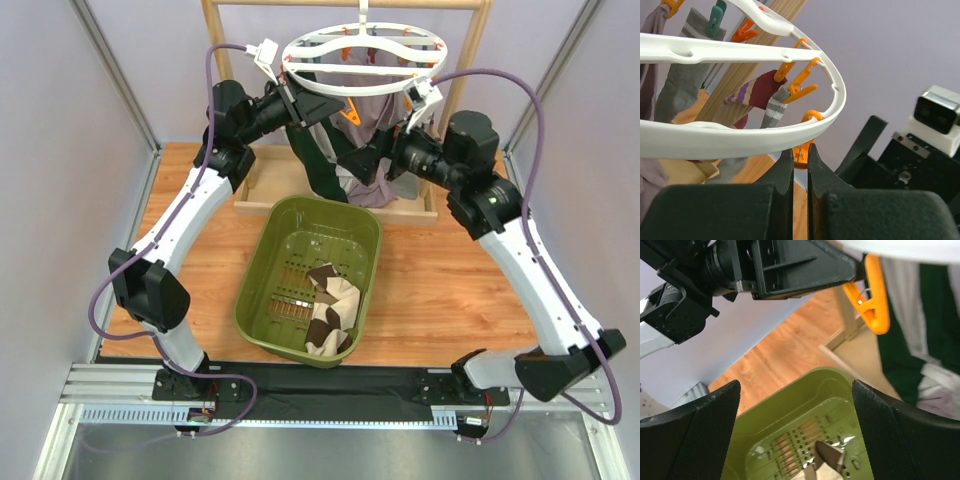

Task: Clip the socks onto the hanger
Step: Open the clamp at the hanger.

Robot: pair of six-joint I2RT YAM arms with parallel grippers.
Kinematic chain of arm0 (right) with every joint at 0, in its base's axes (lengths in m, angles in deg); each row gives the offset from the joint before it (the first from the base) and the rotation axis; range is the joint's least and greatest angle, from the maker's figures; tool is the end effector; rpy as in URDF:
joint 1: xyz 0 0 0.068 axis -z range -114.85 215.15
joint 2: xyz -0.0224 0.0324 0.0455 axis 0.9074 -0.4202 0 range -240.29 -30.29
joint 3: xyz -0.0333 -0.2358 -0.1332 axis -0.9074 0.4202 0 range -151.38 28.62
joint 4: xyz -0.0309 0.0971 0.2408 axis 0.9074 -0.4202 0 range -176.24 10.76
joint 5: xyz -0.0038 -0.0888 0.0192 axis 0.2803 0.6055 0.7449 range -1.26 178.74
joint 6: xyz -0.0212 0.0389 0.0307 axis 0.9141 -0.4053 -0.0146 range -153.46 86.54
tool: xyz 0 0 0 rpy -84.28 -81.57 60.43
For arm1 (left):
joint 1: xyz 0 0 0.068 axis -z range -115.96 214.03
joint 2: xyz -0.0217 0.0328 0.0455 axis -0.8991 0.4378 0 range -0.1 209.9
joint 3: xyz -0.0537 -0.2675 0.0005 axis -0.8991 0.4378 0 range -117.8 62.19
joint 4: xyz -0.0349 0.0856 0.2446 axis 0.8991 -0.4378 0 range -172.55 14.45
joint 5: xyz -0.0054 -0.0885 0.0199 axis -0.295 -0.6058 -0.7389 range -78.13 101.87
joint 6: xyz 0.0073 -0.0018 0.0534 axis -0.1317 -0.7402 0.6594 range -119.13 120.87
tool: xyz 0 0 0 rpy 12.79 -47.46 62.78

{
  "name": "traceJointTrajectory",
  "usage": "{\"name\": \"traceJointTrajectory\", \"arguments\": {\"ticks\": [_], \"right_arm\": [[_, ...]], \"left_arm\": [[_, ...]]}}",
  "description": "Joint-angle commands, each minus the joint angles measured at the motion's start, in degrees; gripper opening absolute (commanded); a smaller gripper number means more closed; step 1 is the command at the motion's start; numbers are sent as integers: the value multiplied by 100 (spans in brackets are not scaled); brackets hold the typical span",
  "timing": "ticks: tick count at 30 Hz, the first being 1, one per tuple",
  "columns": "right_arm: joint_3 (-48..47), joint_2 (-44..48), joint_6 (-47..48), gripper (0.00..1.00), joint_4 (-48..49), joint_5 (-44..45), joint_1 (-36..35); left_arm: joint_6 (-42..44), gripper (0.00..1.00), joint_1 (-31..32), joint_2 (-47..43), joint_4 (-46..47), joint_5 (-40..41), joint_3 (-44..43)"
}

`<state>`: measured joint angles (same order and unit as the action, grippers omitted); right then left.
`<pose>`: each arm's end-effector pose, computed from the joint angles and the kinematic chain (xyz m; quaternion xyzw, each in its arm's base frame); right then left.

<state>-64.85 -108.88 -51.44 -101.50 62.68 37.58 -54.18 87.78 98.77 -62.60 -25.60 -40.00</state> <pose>0.2536 0.1501 0.4796 -0.2095 0.7168 0.4052 0.5274 0.3574 -0.1809 0.4770 0.0941 0.6164 -0.6298 0.4633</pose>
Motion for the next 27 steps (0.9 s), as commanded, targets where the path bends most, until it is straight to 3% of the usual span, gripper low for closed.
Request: {"name": "traceJointTrajectory", "arguments": {"ticks": [1,5,7,14,20,27], "right_arm": [[-135,292,707,94,-435,682,94],[-418,37,744,90,-464,272,400],[-130,-7,191,80,351,-195,577],[-84,-639,-1189,72,1881,-1276,1008],[-110,-974,-1805,63,2866,-1489,1070],[162,-948,-2218,60,3683,-1744,1070]], "left_arm": [[258,0,7,-193,-232,-41,-196],[161,0,7,-193,-196,-58,-266],[47,0,-2,-210,-144,-102,-266],[-505,0,-81,-193,277,-523,-196],[-850,0,-142,-96,726,-691,-152],[-832,0,-151,-61,683,-709,-196]]}}
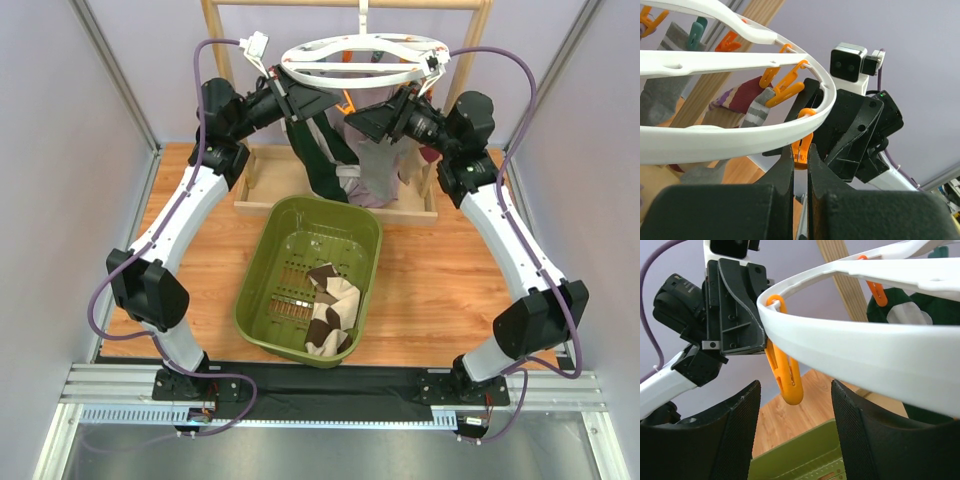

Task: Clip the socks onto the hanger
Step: Open the clamp at the hanger.

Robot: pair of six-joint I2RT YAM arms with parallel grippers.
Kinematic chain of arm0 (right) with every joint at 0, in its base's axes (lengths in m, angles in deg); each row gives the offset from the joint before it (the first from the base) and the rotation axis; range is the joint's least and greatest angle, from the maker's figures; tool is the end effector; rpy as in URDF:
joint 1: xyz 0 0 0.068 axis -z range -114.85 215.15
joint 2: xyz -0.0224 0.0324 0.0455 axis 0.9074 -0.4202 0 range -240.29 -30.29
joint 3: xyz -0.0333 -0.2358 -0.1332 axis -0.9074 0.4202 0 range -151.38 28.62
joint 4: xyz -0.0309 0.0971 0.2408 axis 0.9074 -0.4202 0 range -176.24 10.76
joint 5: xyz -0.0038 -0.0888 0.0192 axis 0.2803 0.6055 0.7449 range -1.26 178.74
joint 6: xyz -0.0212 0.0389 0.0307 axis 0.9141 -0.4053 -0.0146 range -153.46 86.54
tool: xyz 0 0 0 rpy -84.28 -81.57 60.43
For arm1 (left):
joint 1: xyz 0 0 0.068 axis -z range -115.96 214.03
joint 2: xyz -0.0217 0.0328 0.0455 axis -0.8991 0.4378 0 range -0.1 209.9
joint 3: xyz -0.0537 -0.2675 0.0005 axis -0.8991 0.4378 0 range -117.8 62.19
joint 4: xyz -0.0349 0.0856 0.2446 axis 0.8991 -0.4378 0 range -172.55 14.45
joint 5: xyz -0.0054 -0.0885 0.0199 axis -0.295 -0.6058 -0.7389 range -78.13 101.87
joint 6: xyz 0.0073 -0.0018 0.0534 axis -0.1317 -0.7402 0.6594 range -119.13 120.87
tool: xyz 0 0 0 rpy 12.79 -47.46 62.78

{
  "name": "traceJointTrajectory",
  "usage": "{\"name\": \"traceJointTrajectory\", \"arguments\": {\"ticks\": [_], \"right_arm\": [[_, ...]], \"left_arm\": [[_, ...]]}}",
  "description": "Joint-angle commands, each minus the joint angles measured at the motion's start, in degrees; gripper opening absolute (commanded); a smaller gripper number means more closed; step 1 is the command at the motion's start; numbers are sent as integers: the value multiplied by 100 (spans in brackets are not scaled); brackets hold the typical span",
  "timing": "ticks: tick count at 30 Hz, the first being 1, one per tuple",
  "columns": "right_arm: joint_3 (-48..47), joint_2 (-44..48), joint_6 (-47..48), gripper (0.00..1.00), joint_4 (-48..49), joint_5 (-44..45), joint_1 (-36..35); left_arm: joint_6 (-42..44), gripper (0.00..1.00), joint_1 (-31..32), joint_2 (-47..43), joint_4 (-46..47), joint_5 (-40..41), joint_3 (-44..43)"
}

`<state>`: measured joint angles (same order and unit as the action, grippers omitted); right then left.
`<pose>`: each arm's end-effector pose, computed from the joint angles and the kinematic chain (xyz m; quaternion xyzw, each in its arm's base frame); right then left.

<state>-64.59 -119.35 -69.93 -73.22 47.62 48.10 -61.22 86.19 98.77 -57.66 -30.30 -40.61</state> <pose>0.3324 0.1265 0.4729 -0.1642 0.6376 0.5246 0.5397 0.3561 -0.1708 0.4882 0.1014 0.5933 -0.6678 0.4380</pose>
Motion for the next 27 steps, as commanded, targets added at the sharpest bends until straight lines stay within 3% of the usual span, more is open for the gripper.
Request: {"name": "traceJointTrajectory", "arguments": {"ticks": [1,2,4,10,11,12,13,16,18,20,27], "right_arm": [[154,82,-422,59,926,-256,10],[154,55,-475,58,988,-282,10],[49,-76,-598,44,1033,-370,18],[48,-200,-897,34,1357,-449,10],[40,-217,-941,26,1419,-501,10],[5,-235,-1011,10,1498,-554,10],[-30,-287,-1090,2,1507,-598,10],[-75,-253,-1082,0,1464,-616,-17],[-144,-183,-635,0,932,-397,-69],[-302,-77,161,0,36,23,-165],[-611,81,1762,0,-1311,1219,-517]], "left_arm": [[-146,0,8,-43,189,-239,-152],[-155,0,8,-26,206,-256,-161],[-181,0,8,-17,241,-265,-170],[-172,0,8,-43,206,-274,-170],[-155,0,8,-43,197,-283,-170],[-129,0,8,-43,145,-274,-178],[-85,0,8,-43,84,-265,-196],[362,0,8,-157,-574,-46,-257],[1123,26,35,-463,-1597,436,-267],[1636,41,105,-719,-2539,1233,-240],[2306,50,333,-1168,-3984,2563,-547]]}}
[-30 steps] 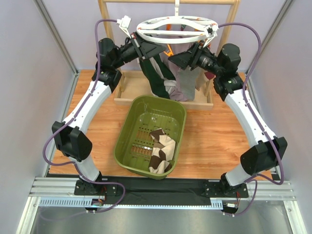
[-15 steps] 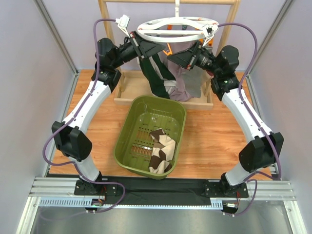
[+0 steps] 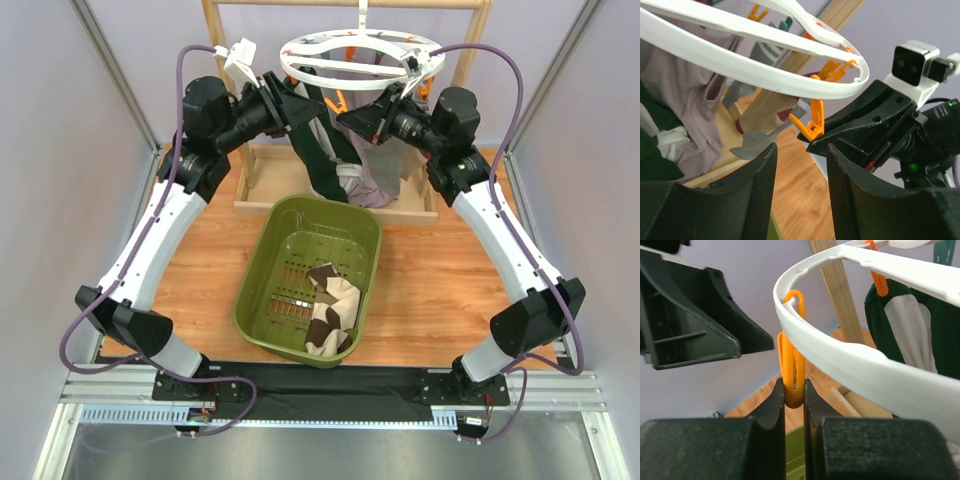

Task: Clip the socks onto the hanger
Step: Open the clamp at the hanger.

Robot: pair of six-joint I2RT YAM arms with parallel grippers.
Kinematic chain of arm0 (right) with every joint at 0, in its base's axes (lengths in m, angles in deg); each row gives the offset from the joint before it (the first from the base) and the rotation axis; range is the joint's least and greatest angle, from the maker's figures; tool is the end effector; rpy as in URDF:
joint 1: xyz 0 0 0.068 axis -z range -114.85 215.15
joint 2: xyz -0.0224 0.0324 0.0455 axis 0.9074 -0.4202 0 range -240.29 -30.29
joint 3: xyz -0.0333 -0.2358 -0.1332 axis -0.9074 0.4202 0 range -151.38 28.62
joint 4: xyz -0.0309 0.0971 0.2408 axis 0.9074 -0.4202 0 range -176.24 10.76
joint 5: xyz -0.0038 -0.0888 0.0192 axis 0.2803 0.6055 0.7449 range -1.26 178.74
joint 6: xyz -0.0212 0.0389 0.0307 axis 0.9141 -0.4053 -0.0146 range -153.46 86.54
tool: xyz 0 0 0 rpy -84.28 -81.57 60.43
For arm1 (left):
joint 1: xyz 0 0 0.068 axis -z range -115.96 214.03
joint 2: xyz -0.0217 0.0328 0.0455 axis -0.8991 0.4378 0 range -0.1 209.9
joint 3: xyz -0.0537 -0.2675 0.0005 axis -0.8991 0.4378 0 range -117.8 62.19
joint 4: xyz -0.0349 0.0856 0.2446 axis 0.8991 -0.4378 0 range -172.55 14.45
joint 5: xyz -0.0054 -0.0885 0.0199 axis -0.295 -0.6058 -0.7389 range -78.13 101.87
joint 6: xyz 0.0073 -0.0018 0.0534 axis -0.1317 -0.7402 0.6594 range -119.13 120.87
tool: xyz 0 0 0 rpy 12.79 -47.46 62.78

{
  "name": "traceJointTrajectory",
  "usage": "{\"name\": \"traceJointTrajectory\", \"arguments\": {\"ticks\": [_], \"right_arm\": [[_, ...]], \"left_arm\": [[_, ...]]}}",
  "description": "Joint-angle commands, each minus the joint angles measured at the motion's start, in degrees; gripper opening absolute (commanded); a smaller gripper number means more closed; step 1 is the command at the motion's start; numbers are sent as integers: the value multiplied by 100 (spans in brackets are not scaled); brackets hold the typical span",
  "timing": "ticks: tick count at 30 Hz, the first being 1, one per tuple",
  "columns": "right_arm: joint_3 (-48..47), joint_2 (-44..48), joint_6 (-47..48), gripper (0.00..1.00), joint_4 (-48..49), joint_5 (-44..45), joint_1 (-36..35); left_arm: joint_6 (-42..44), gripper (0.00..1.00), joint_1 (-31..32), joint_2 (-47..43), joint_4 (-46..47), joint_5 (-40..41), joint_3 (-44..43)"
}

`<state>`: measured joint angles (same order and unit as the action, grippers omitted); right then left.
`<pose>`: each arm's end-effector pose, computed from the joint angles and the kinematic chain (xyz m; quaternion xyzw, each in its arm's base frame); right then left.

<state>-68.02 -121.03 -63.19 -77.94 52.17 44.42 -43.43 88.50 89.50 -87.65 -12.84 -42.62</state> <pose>0.3317 0.1482 0.4753 -0.1853 0.6445 0.4913 0.5558 0.3079 -0.1564 0.5054 0.0373 0.6884 -0.5219 0.5023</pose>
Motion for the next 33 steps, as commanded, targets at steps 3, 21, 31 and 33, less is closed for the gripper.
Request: {"name": "traceJointTrajectory", "arguments": {"ticks": [3,21,31,33], "right_arm": [[-355,285,1645,0,-1254,1424,-431],[75,636,2332,0,-1150,2322,-731],[67,663,2306,0,-1176,2225,-722],[40,637,2288,0,-1193,2216,-731]], "left_arm": [[500,52,347,-216,-1268,1344,-626],[193,72,1244,786,-2438,3236,-2121],[-79,68,1245,822,-1885,3007,-1938],[-97,68,1253,761,-1770,3016,-1797]]}}
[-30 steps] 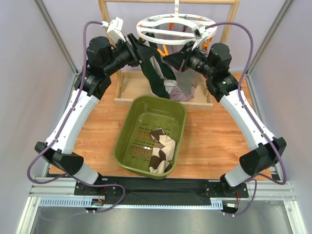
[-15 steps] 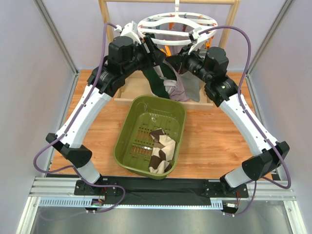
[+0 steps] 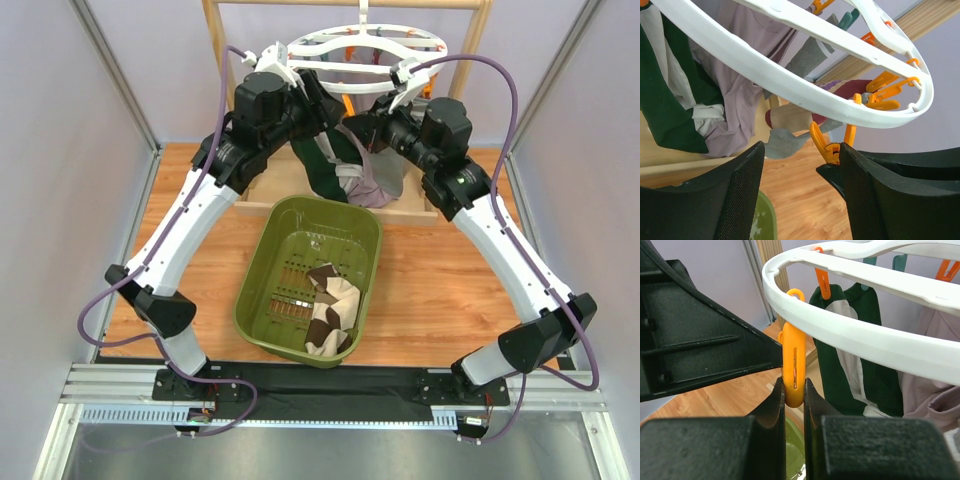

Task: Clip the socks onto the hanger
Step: Open the clamp at the hanger.

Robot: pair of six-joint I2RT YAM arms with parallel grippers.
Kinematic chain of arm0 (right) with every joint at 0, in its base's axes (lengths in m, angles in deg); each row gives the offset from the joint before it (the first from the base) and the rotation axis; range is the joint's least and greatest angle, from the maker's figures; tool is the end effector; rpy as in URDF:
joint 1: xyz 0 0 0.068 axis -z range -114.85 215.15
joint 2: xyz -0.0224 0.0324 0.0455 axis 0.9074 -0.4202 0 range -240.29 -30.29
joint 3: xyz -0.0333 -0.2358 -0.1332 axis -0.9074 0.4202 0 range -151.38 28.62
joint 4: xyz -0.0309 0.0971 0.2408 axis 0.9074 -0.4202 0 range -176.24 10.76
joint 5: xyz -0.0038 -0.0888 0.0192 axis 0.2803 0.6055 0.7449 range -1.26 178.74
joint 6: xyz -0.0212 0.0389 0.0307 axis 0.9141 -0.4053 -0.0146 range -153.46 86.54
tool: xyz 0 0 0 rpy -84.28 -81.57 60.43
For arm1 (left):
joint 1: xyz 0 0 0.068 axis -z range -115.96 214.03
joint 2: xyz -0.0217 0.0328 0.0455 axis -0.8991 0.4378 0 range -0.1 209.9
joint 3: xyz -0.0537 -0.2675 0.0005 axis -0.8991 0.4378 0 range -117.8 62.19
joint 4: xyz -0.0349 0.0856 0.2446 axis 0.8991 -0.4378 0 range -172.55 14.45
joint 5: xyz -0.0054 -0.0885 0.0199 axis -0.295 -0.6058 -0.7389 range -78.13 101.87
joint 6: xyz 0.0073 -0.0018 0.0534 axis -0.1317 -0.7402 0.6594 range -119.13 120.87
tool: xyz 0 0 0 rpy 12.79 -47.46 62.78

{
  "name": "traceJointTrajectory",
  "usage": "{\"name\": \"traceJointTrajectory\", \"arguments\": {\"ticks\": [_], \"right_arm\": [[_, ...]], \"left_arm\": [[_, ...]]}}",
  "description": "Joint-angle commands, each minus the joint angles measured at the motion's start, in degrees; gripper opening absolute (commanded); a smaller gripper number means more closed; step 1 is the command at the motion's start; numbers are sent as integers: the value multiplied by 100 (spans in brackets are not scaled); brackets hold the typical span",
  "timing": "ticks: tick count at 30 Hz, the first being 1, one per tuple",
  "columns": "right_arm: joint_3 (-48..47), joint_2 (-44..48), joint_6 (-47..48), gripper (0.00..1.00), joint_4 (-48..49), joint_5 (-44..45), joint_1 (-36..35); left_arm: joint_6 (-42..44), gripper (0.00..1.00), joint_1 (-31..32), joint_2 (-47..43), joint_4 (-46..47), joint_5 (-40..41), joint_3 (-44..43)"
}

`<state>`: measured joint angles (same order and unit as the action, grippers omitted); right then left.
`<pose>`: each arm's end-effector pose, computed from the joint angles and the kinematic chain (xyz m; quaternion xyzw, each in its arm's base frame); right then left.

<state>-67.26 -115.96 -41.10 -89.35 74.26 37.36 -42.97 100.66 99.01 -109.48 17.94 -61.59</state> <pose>0.2957 0.1659 0.4795 -0.2104 0.6745 0.2985 0.6416 0.2971 -0.2161 0.5133 -0.0821 0.7571 -0.3869 0.5199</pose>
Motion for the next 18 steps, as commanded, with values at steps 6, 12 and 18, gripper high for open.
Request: {"name": "traceJointTrajectory", "arguments": {"ticks": [6,12,18], "right_arm": [[-89,77,69,0,-88,-20,-33],[-107,85,122,0,-167,-2,-25],[-168,59,113,0,-184,-2,-25]], "left_arm": [[-327,68,38,-111,606,-220,91],[-398,65,73,-708,1187,-18,882],[-301,64,134,-832,1152,9,1014]]}}
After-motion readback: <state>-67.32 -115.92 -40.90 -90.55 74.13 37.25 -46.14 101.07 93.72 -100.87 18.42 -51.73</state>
